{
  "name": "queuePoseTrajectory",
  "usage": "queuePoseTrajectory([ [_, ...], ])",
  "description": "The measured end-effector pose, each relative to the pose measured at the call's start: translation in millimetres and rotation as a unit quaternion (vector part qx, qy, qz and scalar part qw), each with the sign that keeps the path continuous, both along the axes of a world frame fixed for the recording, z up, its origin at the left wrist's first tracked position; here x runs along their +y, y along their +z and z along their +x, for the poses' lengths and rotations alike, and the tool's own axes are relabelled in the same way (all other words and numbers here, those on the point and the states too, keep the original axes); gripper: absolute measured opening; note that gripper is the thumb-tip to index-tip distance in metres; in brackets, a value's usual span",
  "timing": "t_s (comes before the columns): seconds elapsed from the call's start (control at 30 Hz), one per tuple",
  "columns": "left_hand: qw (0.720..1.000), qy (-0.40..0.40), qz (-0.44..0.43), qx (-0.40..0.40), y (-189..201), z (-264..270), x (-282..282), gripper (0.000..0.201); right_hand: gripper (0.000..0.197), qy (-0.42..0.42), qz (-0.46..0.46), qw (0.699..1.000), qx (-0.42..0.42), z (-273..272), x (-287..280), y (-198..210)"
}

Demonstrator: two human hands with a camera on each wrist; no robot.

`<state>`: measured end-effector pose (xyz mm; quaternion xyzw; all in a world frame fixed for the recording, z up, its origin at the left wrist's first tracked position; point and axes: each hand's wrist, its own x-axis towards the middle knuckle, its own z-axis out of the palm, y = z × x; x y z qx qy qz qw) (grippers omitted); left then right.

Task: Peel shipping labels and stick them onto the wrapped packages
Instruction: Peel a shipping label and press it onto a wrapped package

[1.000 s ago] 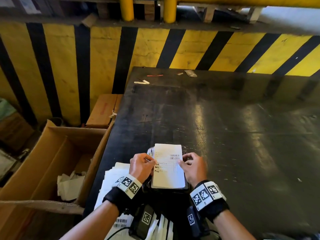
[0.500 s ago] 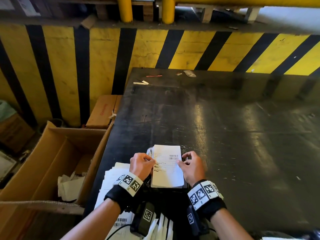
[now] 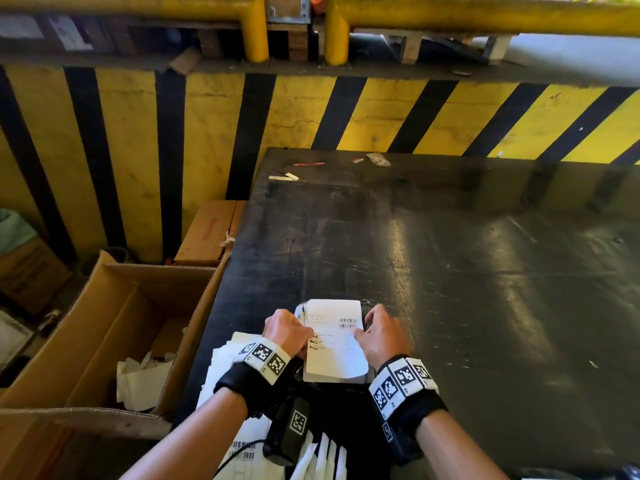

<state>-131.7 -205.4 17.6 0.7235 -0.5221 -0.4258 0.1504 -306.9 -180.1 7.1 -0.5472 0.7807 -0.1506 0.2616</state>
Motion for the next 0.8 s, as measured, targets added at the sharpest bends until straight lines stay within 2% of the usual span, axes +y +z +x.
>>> queuePoseTrajectory([
  [0.13,0.999,-0.019,-0.013,0.035,2.4,4.8,13.8,0.018,0.038,0.008,0.012,1.000,0.027,-0.4,5.2,1.0],
  [0.3,0.999,-0.017,-0.026,0.045,-2.2,10.2,20.3,0.019,0.040,0.003,0.012,1.000,-0.011,-10.1,26.6,3.6],
  [0.4,0.997,-0.065,-0.043,-0.005,-8.0,15.6,26.4,0.023,0.053,0.005,0.025,0.999,-0.029,-15.8,43.0,-4.0],
  [0.53,0.981,-0.153,-0.090,-0.085,-15.5,20.3,46.4,0.046,0.077,-0.002,0.034,0.991,-0.130,-23.2,57.9,-17.8],
  [0.6,0.965,-0.199,-0.114,-0.128,-18.3,20.9,54.3,0.056,0.066,0.014,0.034,0.987,-0.158,-23.4,63.4,-19.4],
  [0.7,0.959,-0.222,-0.127,-0.124,-17.2,22.1,59.3,0.059,0.039,0.036,0.014,0.988,-0.146,-21.3,71.4,-18.3],
  [0.8,0.944,-0.257,-0.140,-0.155,-12.9,22.6,60.0,0.062,0.035,0.043,0.007,0.993,-0.106,-23.2,77.6,-21.6],
])
